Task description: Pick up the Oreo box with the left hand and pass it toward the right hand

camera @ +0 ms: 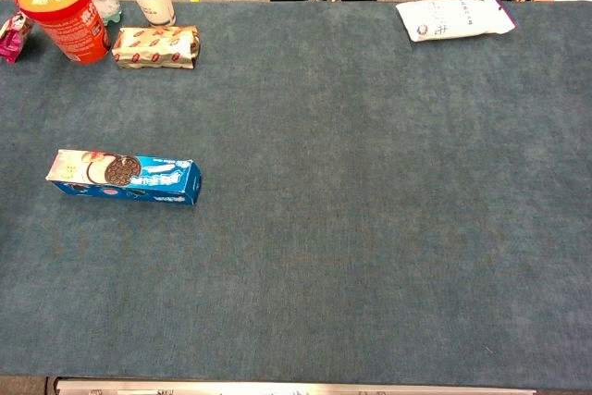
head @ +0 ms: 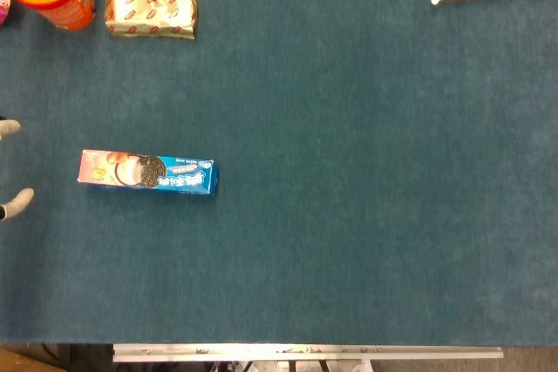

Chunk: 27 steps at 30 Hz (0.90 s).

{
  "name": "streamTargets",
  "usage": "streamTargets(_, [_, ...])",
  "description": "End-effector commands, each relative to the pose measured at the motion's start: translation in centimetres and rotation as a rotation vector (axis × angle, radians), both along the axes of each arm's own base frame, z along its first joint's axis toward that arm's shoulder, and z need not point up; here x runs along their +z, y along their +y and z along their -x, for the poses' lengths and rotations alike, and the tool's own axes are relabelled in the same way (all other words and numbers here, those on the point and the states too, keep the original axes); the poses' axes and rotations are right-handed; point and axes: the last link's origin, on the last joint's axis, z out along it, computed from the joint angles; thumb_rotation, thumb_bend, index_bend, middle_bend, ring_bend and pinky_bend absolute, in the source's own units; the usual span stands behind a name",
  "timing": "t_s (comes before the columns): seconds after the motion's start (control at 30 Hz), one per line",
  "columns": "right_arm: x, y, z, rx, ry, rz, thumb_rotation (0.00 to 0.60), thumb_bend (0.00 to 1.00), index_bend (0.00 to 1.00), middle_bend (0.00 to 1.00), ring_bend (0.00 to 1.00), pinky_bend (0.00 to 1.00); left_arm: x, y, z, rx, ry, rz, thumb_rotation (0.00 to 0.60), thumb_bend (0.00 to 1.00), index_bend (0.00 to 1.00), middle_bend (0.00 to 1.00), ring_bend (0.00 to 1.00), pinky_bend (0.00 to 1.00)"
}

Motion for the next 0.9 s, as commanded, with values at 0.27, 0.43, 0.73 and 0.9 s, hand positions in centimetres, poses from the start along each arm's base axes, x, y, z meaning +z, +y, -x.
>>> streamTargets(0.27, [-0.7,0.0,-0.3,0.012,-0.018,-0.012,0.6,0.18,0.37,0.3,0.31,0.45,0.3,-0.1,-0.6,-0.007,-0.023,0.008,0.6,0.01,0.27,0.26,0.23,0.46])
streamTargets(0.43, [-0.3,-0.3,-0.8,0.027,-0.034,0.0,0.6,0.18,0.37,0.3,0.31,0.45,-0.2,0.1,-0.9,-0.024,-0.046,0.035,0.6,0.01,0.23,0.26,0.23,0.46])
streamTargets(0.73, [0.6,-0.7,-2.2,0.071,-0.038,0.013,0.6,0.18,0.37,0.3,0.31,0.45,-2.5,0.2,-1.5,-0.024,-0.032,0.156,0.6,0.01,0.13,0.17,0.16,0.39])
streamTargets(0.9, [1.0,-0.7,-2.4,0.072,-0.035,0.015,0.6,0.18,0.37,0.3,0.31,0.45,-3.3,0.8,-1.3,0.023,0.032,0.241,0.552,0.01,0.06,0.05,0.03,0.24])
